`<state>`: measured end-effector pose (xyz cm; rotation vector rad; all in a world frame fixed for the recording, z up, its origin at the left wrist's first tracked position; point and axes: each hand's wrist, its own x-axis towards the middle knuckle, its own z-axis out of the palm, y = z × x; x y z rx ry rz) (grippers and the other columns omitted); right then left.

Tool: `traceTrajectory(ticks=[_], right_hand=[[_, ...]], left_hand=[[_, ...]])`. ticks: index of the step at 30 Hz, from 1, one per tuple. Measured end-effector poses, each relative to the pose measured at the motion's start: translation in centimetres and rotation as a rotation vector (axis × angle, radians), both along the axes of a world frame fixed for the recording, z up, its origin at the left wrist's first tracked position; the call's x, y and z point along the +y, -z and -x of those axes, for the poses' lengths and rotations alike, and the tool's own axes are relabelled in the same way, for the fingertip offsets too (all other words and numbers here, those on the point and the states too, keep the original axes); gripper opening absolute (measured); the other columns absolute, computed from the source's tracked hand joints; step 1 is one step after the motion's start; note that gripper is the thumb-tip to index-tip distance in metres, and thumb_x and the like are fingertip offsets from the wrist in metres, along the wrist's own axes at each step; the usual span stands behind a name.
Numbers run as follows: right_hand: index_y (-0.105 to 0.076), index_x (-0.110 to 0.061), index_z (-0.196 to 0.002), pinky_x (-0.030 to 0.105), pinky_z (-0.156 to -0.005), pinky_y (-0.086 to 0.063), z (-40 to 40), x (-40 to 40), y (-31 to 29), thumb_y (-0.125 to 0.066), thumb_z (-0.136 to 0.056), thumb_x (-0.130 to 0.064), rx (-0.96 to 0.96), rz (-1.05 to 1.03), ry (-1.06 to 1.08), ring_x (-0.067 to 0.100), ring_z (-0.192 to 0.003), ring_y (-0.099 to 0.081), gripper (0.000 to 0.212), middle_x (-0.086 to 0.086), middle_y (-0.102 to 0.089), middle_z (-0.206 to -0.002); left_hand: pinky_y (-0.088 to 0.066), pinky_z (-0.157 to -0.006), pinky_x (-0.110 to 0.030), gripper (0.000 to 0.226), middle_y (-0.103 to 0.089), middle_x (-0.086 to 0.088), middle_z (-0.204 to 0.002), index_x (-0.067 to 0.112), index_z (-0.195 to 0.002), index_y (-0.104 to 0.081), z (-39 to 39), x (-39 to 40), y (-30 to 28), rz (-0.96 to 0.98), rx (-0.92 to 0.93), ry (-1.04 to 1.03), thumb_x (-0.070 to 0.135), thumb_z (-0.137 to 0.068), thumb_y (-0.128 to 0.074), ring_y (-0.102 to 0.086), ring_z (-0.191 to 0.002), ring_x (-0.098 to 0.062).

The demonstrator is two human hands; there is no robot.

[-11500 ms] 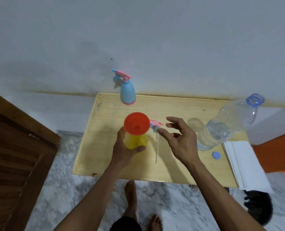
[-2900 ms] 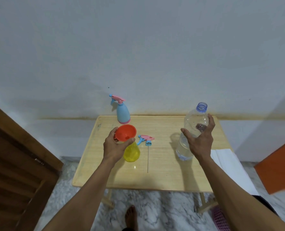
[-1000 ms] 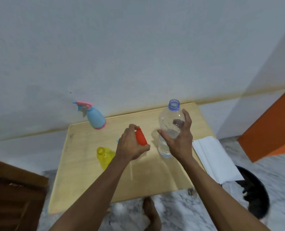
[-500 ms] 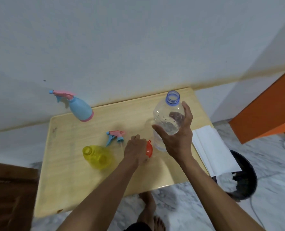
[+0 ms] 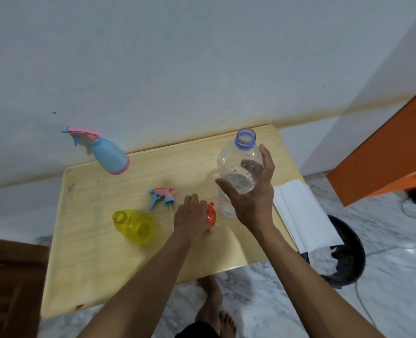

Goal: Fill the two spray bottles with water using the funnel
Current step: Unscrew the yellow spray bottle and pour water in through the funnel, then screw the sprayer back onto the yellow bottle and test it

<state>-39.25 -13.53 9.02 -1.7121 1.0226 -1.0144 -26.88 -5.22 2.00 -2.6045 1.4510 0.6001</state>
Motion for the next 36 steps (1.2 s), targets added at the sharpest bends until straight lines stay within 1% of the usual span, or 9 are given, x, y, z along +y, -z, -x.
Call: traceTrajectory(ticks=[5, 10, 14, 17, 20, 24, 28, 33, 36], right_hand=[[-0.016, -0.048, -0.147, 0.032, -0.093, -0.052, 0.4, 0.2, -0.7, -0.093, -0.068, -0.036, 0.008, -0.038, -0.011, 0.016, -0.120, -0.060, 0.111, 0.001, -0.059, -0.136], [-0.019, -0.042, -0.154, 0.033, -0.101, -0.046, 1.5, 0.7, -1.3, -0.091, -0.071, -0.037, 0.007, -0.031, -0.051, 0.010, -0.132, -0.050, 0.110, -0.002, -0.050, -0.147], [-0.023, -0.023, -0.157, 0.029, -0.102, -0.039, 1.9, 2.2, -1.6, -0.090, -0.073, -0.037, 0.000, 0.113, 0.034, 0.021, -0.136, -0.042, 0.108, 0.004, -0.038, -0.149], [-0.038, -0.012, -0.145, 0.042, -0.099, -0.045, 2.0, 4.5, -2.0, -0.086, -0.077, -0.029, -0.038, 0.267, 0.141, 0.029, -0.127, -0.044, 0.086, 0.010, -0.042, -0.139], [-0.050, -0.012, -0.128, 0.050, -0.091, -0.047, 1.5, 6.9, -2.3, -0.079, -0.079, -0.022, -0.032, 0.414, 0.132, 0.028, -0.115, -0.048, 0.057, 0.013, -0.053, -0.124], [-0.061, -0.014, -0.117, 0.053, -0.081, -0.052, -0.5, 8.9, -1.9, -0.075, -0.083, -0.014, 0.077, 0.407, -0.100, 0.025, -0.101, -0.059, 0.037, 0.003, -0.062, -0.110], [-0.063, -0.018, -0.119, 0.050, -0.079, -0.053, -3.2, 9.2, -0.2, -0.073, -0.088, -0.019, 0.274, 0.243, -0.246, 0.022, -0.094, -0.061, 0.033, -0.001, -0.064, -0.099], [-0.062, -0.019, -0.126, 0.045, -0.094, -0.048, -6.9, 8.2, 1.6, -0.064, -0.095, -0.033, 0.578, 0.037, -0.364, 0.025, -0.110, -0.061, 0.034, 0.001, -0.071, -0.110], [-0.059, -0.023, -0.132, 0.047, -0.100, -0.047, -9.2, 7.3, 3.4, -0.058, -0.094, -0.047, 0.745, -0.082, -0.398, 0.027, -0.118, -0.059, 0.045, -0.001, -0.071, -0.119]], left_hand=[[-0.050, -0.098, -0.037, 0.085, -0.050, -0.005, -0.138, 0.021, -0.144, -0.049, 0.2, 1.5, -1.4, 0.141, 0.031, -0.107, 0.050, -0.073, -0.084, -0.048, -0.127, -0.023], [-0.044, -0.097, -0.032, 0.076, -0.054, -0.004, -0.134, 0.018, -0.140, -0.057, -0.4, 4.7, -4.0, 0.454, 0.113, -0.240, 0.044, -0.074, -0.085, -0.052, -0.124, -0.022], [-0.038, -0.086, -0.020, 0.055, -0.062, -0.009, -0.119, 0.009, -0.125, -0.068, -1.0, 8.1, -6.5, 0.750, 0.135, -0.310, 0.032, -0.078, -0.084, -0.064, -0.105, -0.024], [-0.050, -0.080, -0.029, 0.045, -0.067, -0.008, -0.105, 0.008, -0.114, -0.071, -1.4, 11.0, -8.2, 0.979, 0.064, -0.378, 0.031, -0.077, -0.080, -0.066, -0.086, -0.019], [-0.053, -0.070, -0.033, 0.034, -0.065, -0.002, -0.092, 0.009, -0.106, -0.069, -2.1, 13.6, -8.9, 1.112, -0.005, -0.505, 0.021, -0.078, -0.085, -0.062, -0.078, -0.015], [-0.055, -0.073, -0.040, 0.039, -0.063, -0.003, -0.090, 0.012, -0.109, -0.062, -3.1, 16.5, -8.2, 1.127, 0.033, -0.697, 0.016, -0.077, -0.083, -0.061, -0.081, -0.017], [-0.054, -0.082, -0.040, 0.061, -0.062, -0.007, -0.108, 0.009, -0.121, -0.056, -3.6, 18.2, -6.0, 1.013, 0.143, -0.791, 0.026, -0.064, -0.070, -0.061, -0.090, -0.019], [-0.046, -0.091, -0.032, 0.086, -0.053, -0.008, -0.137, 0.012, -0.143, -0.044, -4.7, 18.3, -2.1, 0.848, 0.275, -0.821, 0.019, -0.070, -0.088, -0.057, -0.120, -0.024], [-0.046, -0.104, -0.039, 0.102, -0.045, -0.002, -0.150, 0.021, -0.151, -0.036, -5.6, 17.9, -0.2, 0.815, 0.316, -0.853, 0.035, -0.067, -0.093, -0.050, -0.132, -0.019]])
